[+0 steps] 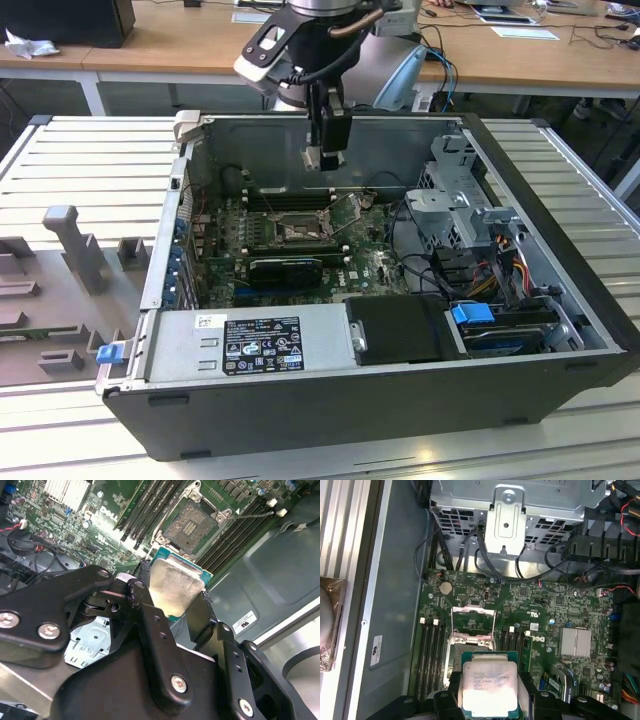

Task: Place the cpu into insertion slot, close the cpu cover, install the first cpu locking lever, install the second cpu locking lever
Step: 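Place the cpu into insertion slot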

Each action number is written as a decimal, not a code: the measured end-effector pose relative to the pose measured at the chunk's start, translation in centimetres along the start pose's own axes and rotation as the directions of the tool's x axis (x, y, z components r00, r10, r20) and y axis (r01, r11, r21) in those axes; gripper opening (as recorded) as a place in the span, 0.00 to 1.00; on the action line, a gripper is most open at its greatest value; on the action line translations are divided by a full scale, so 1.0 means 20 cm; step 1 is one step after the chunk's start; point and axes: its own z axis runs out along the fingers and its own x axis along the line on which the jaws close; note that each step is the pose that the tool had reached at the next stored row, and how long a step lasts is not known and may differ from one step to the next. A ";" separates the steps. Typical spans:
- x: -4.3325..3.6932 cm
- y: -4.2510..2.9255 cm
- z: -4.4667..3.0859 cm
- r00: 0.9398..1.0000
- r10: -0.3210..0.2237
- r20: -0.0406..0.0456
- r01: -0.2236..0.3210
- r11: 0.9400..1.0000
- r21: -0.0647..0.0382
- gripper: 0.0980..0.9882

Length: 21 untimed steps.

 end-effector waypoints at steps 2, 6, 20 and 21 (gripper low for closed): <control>0.000 0.000 0.002 1.000 0.009 0.001 -0.009 1.000 0.000 0.48; 0.000 -0.001 0.009 1.000 0.030 0.003 -0.030 1.000 0.000 0.48; -0.001 -0.002 0.028 0.998 0.058 0.005 -0.058 0.998 0.005 0.48; -0.001 -0.003 0.029 0.998 0.059 0.005 -0.059 0.998 0.005 0.48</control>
